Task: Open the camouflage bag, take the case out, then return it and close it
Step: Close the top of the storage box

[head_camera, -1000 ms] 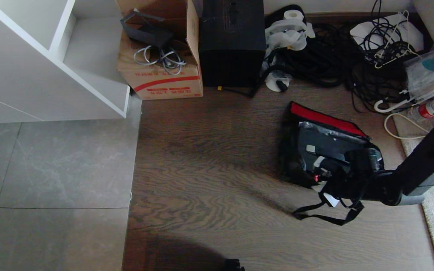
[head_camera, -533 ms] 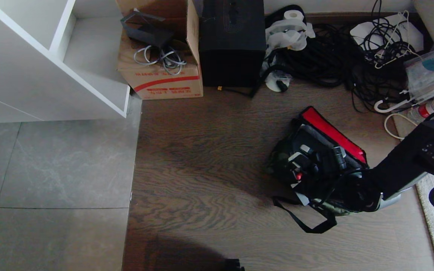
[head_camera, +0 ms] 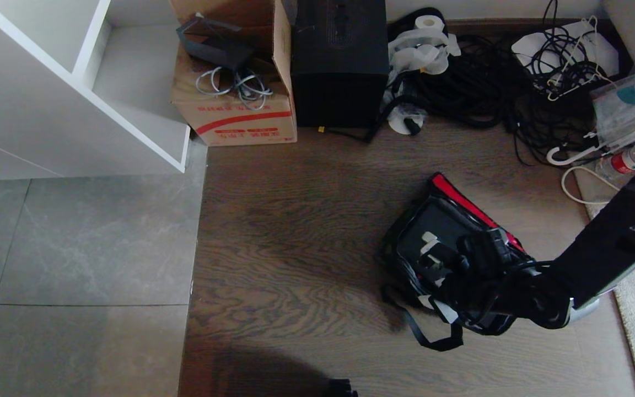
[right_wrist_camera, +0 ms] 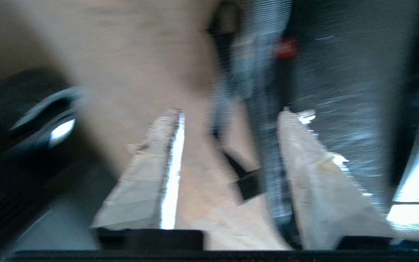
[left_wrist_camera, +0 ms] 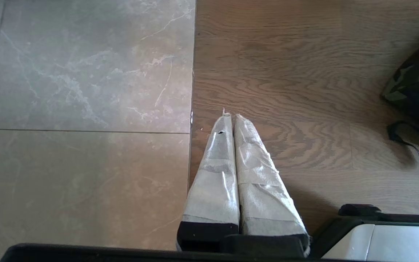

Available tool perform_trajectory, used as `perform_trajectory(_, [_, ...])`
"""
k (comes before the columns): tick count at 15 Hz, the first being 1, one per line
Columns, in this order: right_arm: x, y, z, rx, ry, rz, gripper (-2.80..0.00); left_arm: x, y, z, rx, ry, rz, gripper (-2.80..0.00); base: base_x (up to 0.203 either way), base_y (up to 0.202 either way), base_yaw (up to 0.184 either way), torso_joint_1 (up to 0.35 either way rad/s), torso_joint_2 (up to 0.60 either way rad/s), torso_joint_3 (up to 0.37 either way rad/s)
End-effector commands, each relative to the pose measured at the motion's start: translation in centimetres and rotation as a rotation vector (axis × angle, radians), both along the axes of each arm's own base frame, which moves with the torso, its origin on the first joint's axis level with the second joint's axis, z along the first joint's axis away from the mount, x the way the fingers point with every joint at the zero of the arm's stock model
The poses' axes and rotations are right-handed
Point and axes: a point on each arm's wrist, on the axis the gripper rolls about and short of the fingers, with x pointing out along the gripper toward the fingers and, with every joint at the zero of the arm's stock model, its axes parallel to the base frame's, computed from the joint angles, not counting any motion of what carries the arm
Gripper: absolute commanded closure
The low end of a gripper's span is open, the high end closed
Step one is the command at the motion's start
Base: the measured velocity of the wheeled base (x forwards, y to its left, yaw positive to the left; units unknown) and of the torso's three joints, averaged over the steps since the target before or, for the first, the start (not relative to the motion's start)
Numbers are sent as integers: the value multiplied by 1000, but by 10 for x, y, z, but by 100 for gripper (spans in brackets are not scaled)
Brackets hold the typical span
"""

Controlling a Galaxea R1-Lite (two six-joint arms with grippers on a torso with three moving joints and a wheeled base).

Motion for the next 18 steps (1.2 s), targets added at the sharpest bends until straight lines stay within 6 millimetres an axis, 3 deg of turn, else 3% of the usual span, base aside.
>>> perform_trajectory(1, [-18,-4,20,63,-11,70,-280,1,0,-2,0,8,0,0,0,0,0,0,0,0])
perform_trajectory(3, [-30,-13,46,92,-44,70,-280,1,0,-2,0,8,0,0,0,0,0,0,0,0])
perform_trajectory(5, [-44,-35,71,105,-72,20,-280,1,0,-2,0,8,0,0,0,0,0,0,0,0])
perform_trajectory(10, [-93,-104,99,140,-101,-186,-280,1,0,-2,0,8,0,0,0,0,0,0,0,0])
perform_trajectory(14, [-132,-133,121,163,-121,-349,-280,1,0,-2,0,8,0,0,0,0,0,0,0,0])
perform_trajectory(18, [-174,-134,137,212,-105,-430,-280,1,0,-2,0,8,0,0,0,0,0,0,0,0])
